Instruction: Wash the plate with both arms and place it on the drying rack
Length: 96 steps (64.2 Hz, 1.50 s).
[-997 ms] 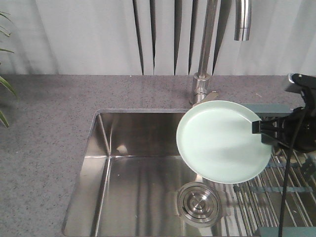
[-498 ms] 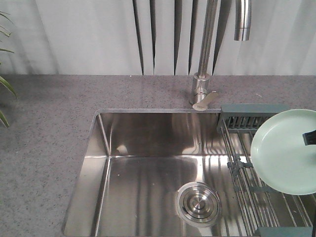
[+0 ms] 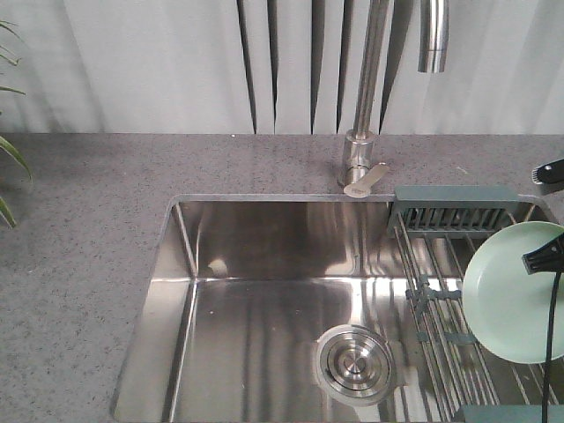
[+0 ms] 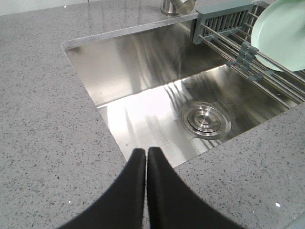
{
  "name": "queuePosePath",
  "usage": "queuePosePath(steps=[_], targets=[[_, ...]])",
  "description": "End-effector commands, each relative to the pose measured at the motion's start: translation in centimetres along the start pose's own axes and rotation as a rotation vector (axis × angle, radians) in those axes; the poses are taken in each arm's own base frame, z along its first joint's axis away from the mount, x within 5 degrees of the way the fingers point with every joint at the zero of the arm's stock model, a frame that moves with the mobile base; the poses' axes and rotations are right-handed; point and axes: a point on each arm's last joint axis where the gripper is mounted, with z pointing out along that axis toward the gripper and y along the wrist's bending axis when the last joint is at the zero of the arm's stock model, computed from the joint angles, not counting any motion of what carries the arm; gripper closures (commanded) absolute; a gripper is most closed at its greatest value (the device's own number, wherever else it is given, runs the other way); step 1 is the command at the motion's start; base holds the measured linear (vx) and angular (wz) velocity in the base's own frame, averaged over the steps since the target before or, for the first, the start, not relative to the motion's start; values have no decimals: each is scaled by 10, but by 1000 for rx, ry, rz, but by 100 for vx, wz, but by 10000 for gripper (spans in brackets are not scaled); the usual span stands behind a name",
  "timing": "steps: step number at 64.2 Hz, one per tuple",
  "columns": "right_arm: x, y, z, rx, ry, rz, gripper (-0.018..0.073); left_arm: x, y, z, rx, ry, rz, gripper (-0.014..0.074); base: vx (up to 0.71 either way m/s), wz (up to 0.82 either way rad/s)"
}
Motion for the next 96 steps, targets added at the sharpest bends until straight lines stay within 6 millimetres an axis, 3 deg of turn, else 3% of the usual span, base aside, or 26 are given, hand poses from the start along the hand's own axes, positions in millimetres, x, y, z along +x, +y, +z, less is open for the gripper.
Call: queuePosePath(steps=[1,19,27,35,41,48,54,57,65,74,87,96], targets=[[-10,-11,-13,35,-86,-4,449,-11,-1,-3,3,-68,-17,601,0,0],[-9,-14,-16,57,-78,-11,89,-11,-1,-3,3,-70,-20,601,0,0],[-8,-20,-32,66,-129,19,32,-11,-1,-3,6,-71,-23,601,0,0],[-6,-33,-67,47,-232,98,75,-12,-1,-3,11,-76,-36,601,0,0],[7,-39,-101,-4,-322,142,181,-13,-3,-3,24,-83,-51,601,0,0],[33,-39,-139,-114,-439,155,394,-14,-5,-3,49,-104,-81,601,0,0],[61,-32,-157,-202,-516,137,578,-18,-6,-3,66,-139,-111,601,0,0],[80,-26,-164,-250,-561,128,574,-21,-6,-3,71,-166,-130,601,0,0],[120,-9,-172,-372,-663,166,569,-28,-6,-5,90,-241,-188,601,0,0],[156,6,-165,-420,-722,152,569,-38,-3,0,88,-296,-261,601,0,0],[191,19,-153,-407,-787,150,569,-58,17,38,39,-239,-435,601,0,0],[197,22,-149,-414,-788,155,569,-96,25,69,81,-182,-463,601,0,0]])
